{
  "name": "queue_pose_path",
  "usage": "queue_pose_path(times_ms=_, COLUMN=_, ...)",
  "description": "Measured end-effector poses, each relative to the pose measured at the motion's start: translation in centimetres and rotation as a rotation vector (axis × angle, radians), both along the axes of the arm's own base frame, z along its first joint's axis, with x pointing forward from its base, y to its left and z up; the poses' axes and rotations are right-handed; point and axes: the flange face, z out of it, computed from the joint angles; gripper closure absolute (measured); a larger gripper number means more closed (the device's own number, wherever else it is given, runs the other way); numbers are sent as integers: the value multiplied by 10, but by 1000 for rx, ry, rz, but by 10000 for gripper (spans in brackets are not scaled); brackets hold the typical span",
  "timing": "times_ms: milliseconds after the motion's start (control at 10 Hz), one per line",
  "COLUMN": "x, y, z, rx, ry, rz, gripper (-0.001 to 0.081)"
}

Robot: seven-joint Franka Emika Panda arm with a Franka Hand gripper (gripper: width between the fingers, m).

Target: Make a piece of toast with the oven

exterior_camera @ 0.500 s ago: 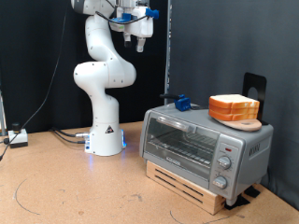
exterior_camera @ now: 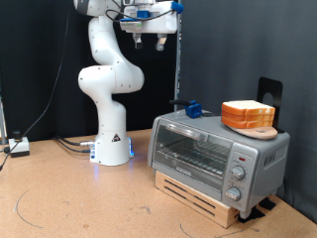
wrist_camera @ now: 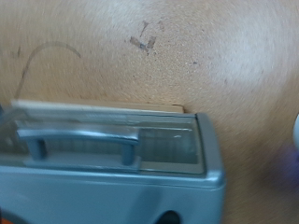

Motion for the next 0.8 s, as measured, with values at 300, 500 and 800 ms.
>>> queue_pose_path(times_ms=300, x=1, y=-9, z=-7, rx=-27, ry=1, rz=193, gripper=-1)
queue_pose_path(times_ms=500, x=-2, y=3, z=-4, rx=-21, ry=-10, rz=425, gripper=-1)
queue_pose_path(times_ms=800, x=2, y=10, z=-10, rx=-36, ry=-86, rz=785, gripper=-1)
